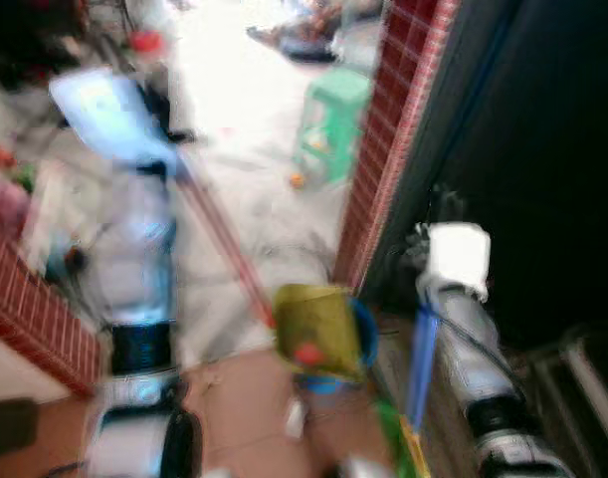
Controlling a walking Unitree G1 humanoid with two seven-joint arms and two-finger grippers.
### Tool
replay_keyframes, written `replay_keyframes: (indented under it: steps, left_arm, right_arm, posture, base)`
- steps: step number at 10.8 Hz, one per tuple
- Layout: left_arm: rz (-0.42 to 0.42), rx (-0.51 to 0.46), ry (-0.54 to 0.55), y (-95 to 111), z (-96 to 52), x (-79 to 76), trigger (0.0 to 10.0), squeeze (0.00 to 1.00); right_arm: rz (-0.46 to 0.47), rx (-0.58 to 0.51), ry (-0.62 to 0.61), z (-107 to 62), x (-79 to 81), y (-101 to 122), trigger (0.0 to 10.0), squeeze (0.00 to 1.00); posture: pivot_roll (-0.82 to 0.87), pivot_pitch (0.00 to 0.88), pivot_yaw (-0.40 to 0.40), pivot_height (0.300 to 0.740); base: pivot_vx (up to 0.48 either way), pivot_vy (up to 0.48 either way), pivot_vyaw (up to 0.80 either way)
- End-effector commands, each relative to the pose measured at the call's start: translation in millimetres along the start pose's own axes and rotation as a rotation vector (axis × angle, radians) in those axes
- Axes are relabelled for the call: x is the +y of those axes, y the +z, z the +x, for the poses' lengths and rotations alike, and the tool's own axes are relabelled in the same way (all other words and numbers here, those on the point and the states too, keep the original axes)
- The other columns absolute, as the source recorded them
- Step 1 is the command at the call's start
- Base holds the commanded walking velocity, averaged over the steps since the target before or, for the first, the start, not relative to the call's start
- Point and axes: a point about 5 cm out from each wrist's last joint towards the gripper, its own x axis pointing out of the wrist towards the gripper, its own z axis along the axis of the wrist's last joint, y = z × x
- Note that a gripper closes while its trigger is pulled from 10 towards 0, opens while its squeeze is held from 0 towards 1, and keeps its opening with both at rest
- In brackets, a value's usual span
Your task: Sweep floor
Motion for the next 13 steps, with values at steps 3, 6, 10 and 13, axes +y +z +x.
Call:
replay_keyframes:
  steps: [3, 6, 10, 13]
  left_arm:
    - [0.041, -0.158, -0.044, 28.2, 4.6, -8.5, 10.0, 0.00]
    - [0.070, -0.180, -0.134, 26.5, 1.3, -31.5, 10.0, 0.00]
    - [0.217, -0.227, -0.374, 5.0, -22.1, -71.4, 10.0, 0.00]
    - [0.273, -0.314, -0.585, 6.9, -36.2, -106.6, 10.0, 0.00]
  right_arm:
    - [-0.017, -0.035, 0.023, 4.1, 6.3, 10.1, 10.0, 0.00]
    - [-0.018, -0.036, 0.026, 4.6, 7.0, 10.3, 10.0, 0.00]
    - [-0.019, -0.038, 0.023, 6.7, 7.9, 11.6, 10.0, 0.00]
    - [-0.016, -0.041, 0.020, 7.3, 8.2, 12.1, 10.0, 0.00]
  posture:
    - [-0.01, 0.000, -0.049, 0.740]
    - [-0.01, 0.000, -0.049, 0.740]
    - [-0.01, 0.000, -0.049, 0.740]
    - [-0.01, 0.000, -0.047, 0.740]
  base:
    - [0.284, 0.000, 0.00]
    - [0.000, 0.000, 0.00]
    - [0.000, 0.000, 0.00]
    - [0.000, 0.000, 0.00]
